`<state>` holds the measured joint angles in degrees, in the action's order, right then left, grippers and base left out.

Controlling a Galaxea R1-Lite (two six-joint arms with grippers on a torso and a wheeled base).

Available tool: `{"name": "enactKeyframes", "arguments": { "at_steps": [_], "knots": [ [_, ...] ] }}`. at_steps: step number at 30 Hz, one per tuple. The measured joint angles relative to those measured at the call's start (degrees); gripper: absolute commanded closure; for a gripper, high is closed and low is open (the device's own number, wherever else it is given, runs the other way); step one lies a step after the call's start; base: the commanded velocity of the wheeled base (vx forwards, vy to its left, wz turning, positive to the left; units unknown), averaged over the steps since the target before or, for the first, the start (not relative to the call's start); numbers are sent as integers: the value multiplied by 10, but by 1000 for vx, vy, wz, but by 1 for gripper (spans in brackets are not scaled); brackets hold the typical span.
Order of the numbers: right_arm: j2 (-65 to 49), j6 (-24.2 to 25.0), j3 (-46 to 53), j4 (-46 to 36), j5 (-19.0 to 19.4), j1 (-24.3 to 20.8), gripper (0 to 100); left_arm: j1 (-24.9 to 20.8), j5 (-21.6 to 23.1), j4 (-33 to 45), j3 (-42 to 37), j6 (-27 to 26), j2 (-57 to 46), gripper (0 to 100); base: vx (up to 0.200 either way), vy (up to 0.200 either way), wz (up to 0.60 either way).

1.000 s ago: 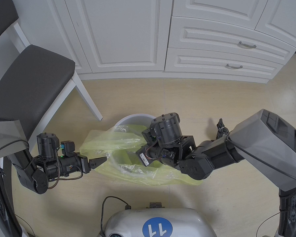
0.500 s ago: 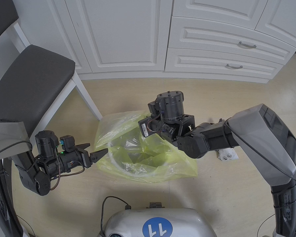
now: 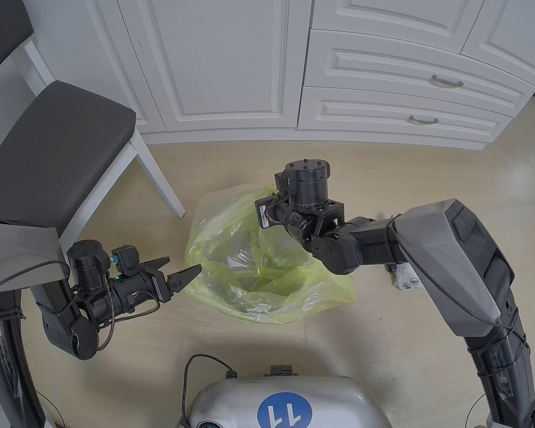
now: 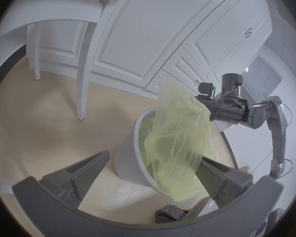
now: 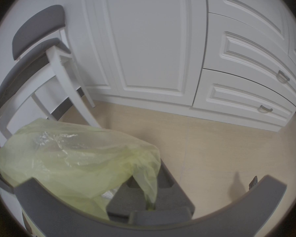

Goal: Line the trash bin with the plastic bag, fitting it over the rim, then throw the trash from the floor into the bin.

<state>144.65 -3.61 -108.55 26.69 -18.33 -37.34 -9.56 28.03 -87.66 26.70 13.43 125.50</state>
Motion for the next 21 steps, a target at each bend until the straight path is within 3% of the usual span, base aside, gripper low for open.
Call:
{"name": "enactKeyframes", "arguments": {
  "at_steps": [14,15,21],
  "knots": [
    [43,9,-59,33,3,2,100,-6,-1,0,9,14,5,0,0,0,0],
    [44,11,-60,47,3,1,0,-6,-1,0,9,14,5,0,0,0,0],
    [45,24,-60,96,0,-9,0,-8,-2,0,8,14,5,0,0,0,0]
  ]
}}
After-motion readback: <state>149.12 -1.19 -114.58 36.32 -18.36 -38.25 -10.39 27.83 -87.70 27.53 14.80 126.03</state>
